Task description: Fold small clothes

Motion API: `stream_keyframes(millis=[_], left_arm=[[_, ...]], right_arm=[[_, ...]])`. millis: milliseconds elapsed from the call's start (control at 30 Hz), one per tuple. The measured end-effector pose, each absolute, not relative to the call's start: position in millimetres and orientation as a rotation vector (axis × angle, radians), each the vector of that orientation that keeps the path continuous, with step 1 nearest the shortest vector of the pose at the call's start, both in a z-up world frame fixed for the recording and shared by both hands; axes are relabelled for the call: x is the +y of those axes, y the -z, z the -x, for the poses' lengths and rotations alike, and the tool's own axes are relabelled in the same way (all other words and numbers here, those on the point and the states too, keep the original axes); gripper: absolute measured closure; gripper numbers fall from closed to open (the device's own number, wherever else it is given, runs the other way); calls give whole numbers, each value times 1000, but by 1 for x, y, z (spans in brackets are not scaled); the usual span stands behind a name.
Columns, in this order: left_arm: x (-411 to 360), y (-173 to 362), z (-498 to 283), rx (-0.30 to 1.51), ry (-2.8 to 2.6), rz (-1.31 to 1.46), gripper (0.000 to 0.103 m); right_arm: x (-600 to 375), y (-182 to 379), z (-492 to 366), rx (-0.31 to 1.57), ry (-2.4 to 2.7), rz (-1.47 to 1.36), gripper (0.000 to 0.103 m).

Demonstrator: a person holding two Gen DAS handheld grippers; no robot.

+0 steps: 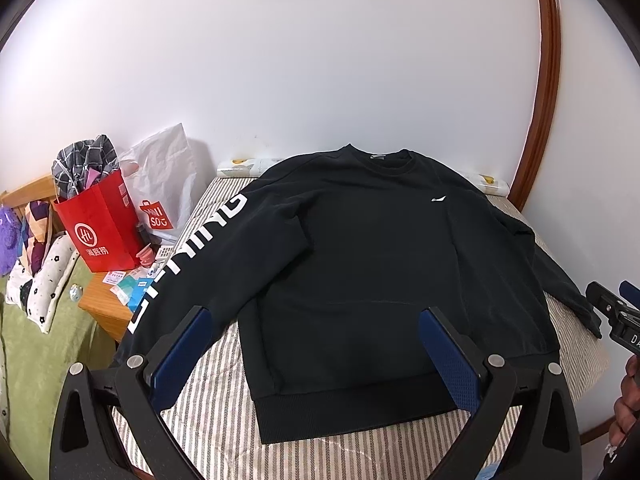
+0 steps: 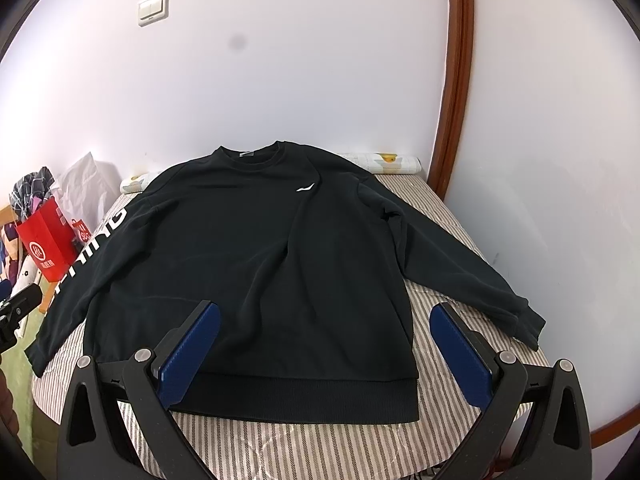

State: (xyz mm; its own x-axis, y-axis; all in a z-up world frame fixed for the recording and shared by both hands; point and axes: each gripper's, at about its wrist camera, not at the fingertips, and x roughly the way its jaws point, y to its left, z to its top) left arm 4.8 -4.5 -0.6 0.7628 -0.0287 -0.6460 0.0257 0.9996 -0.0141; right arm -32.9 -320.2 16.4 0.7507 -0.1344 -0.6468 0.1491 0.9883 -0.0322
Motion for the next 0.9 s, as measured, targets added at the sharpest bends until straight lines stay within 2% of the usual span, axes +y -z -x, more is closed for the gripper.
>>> stream_keyframes(millis=[900], left_arm=[[-5,1,-6,703,35,8,0]], right_arm=[[-317,-11,33,708,154,-21,0]])
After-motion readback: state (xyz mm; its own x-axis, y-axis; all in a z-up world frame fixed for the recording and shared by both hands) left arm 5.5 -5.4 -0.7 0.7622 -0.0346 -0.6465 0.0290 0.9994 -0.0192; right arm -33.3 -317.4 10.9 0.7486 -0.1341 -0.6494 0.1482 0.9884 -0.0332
